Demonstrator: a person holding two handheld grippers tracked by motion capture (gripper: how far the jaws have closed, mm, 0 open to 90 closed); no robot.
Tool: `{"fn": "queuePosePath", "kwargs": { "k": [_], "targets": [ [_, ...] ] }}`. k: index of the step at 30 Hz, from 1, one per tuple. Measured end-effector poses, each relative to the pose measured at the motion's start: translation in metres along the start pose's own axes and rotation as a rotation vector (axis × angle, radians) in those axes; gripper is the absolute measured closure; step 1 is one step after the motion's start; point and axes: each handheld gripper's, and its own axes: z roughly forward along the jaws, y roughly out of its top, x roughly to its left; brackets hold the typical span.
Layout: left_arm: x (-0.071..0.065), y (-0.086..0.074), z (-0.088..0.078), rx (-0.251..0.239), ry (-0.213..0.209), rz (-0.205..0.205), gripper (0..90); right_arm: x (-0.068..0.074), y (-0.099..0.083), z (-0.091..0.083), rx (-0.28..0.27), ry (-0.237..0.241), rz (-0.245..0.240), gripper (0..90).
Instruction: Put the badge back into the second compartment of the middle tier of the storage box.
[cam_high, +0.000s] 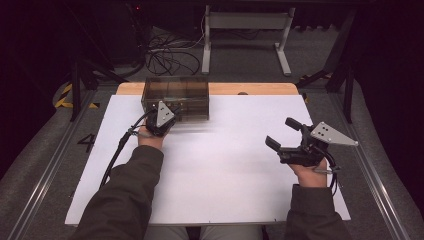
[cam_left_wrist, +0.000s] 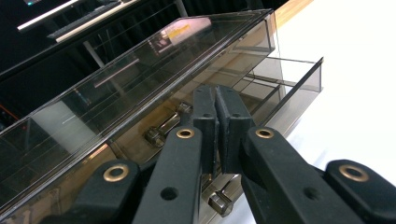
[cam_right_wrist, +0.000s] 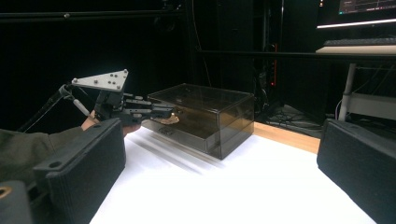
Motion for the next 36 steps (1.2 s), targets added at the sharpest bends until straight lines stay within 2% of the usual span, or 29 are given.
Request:
{"fn": "queuePosePath", "kwargs": {
  "k": [3,11,17,27,28,36],
  "targets": [
    [-0.0001,-0.0007,0.0011,0.000,0.001,0.000,87.1,0.0001,0.0000,0.0001,-0.001,0.001,-0.001,1.7],
    [-0.0042,-0.0016,0.0033,-0.005,0.000,0.046,86.9,0.0000,-0.0001,0.0001,-0.001,0.002,-0.001,1.7],
    [-0.0026,-0.0040,0.0039,-0.003,-0.022,0.046,86.3,-0.0001,0.0001,-0.0003,-0.003,0.002,0.000,1.7],
    [-0.0020,-0.0078,0.0057,0.017,-0.037,0.039,85.0,-0.0004,0.0002,-0.0008,-0.003,0.003,0.002,1.7],
    [-0.0020,-0.0080,0.0059,0.020,-0.035,0.047,84.9,-0.0004,0.0002,-0.0009,-0.004,0.002,0.002,1.7],
    [-0.0017,-0.0095,0.0067,0.027,-0.049,0.033,85.8,-0.0002,0.0001,-0.0005,-0.003,0.002,0.001,1.7]
  ]
}}
